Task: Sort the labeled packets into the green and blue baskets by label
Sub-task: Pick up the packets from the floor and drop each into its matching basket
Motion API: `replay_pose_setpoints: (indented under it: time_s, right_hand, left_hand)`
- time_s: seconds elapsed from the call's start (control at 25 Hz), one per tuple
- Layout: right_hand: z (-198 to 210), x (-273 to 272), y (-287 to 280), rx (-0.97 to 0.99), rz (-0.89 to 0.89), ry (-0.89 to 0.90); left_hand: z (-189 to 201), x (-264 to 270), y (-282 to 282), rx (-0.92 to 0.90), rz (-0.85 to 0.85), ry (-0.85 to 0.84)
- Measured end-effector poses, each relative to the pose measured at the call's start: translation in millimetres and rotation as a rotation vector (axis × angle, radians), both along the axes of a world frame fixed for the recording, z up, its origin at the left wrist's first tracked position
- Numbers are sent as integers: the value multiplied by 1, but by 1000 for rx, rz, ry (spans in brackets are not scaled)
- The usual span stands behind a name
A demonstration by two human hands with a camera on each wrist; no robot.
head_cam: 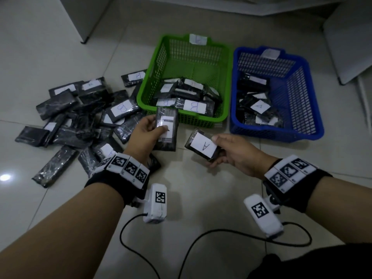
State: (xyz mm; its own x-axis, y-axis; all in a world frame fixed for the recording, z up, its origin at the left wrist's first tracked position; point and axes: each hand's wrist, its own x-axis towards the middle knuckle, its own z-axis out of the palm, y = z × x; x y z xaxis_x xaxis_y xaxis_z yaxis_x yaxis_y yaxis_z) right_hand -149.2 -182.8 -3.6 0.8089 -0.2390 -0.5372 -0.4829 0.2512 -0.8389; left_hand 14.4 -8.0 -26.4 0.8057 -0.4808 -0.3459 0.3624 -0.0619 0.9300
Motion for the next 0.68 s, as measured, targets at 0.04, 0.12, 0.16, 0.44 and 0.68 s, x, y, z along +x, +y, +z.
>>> replay_pose_setpoints:
  time_s: [0.04, 0.12, 0.16, 0.44, 0.68]
  right_hand:
    - [3, 4, -3, -6, -13, -23]
    - [10, 12, -11, -29, -42, -64]
    - [15, 18, -15, -52, -45, -79]
    - [39, 77, -56, -358, -42, -29]
    - [26, 87, -82, -383, -206, -67]
  left_hand:
    - [1, 2, -3, -20, 1, -6]
    - [4, 3, -7, -48, 2, -11]
    - [7, 3, -9, -55, 2, -11]
    - [20, 14, -23, -130, 62, 4]
    - [29, 22, -65, -157, 167, 21]
